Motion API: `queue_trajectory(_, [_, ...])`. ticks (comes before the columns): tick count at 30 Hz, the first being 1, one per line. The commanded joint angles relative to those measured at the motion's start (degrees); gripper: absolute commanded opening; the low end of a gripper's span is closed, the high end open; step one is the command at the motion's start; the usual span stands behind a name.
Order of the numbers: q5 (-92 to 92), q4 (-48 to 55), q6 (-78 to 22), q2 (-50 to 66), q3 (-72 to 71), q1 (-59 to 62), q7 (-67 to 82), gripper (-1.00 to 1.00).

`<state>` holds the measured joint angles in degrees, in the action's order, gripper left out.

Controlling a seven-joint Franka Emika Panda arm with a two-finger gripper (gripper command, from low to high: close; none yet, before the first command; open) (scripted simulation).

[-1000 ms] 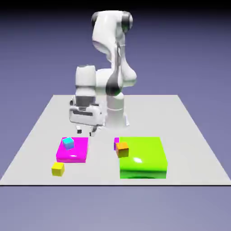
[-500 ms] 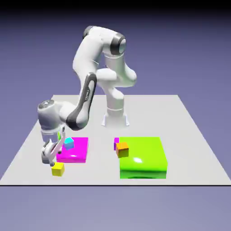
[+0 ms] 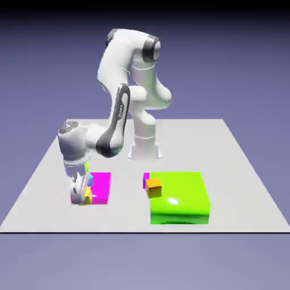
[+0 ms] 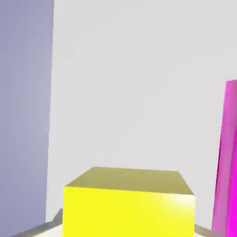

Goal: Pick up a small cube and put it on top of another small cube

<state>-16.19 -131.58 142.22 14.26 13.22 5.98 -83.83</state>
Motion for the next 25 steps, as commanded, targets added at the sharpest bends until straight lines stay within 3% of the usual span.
queue_trajectory(1, [1.3, -1.0, -0.9, -2.1, -2.1, 0.0, 2.2, -1.0])
queue_trajectory(12, [13.4, -11.0, -10.4, -23.4, -23.6, 0.6, 25.9, -1.0])
queue_trajectory(18, [15.2, -14.2, 1.1, -15.2, -23.6, 0.5, 24.6, -1.0])
queue_trajectory(19, [15.2, -14.2, 1.1, -15.2, -23.6, 0.5, 24.6, 1.0])
queue_trajectory(25, [13.4, -11.0, -10.4, -23.4, -23.6, 0.6, 25.9, 1.0])
